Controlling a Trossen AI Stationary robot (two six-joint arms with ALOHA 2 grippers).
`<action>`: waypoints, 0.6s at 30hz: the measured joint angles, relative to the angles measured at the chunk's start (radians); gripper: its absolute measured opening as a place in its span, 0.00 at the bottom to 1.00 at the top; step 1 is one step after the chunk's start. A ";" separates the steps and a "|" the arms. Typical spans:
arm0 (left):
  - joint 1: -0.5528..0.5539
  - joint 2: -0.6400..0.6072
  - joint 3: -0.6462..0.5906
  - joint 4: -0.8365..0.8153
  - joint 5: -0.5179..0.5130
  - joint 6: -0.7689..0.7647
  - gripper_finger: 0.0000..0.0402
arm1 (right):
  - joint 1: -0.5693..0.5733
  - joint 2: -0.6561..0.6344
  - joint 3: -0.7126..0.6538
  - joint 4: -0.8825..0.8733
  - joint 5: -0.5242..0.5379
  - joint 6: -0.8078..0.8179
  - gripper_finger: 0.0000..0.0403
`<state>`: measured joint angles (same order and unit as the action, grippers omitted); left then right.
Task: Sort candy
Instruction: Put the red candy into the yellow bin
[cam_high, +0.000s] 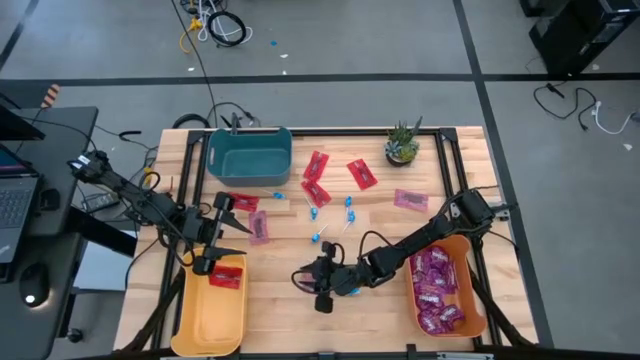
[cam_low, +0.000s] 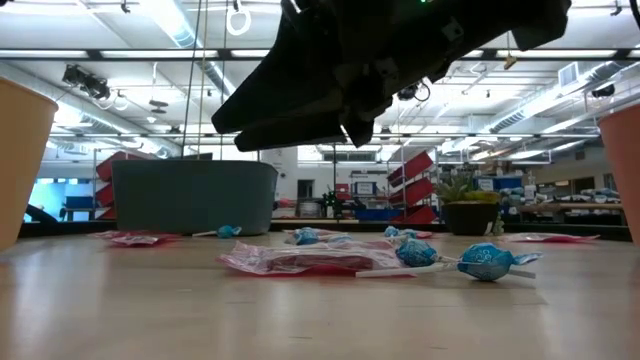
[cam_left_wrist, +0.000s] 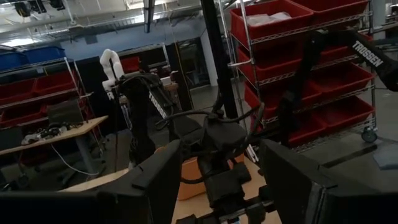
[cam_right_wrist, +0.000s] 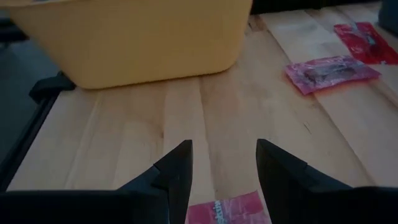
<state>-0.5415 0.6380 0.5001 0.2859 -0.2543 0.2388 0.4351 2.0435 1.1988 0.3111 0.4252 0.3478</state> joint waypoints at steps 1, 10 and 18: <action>0.000 0.000 0.000 0.000 0.000 -0.008 0.54 | 0.003 0.000 0.000 -0.002 0.000 -0.013 0.40; 0.000 0.000 0.000 -0.001 0.000 -0.061 0.54 | 0.028 -0.001 0.000 -0.087 0.000 -0.063 0.40; 0.000 0.003 0.001 -0.015 0.000 -0.098 0.54 | 0.057 -0.001 -0.001 -0.129 0.002 -0.069 0.40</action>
<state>-0.5415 0.6415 0.5007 0.2712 -0.2546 0.1405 0.4919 2.0422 1.1976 0.1820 0.4267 0.2787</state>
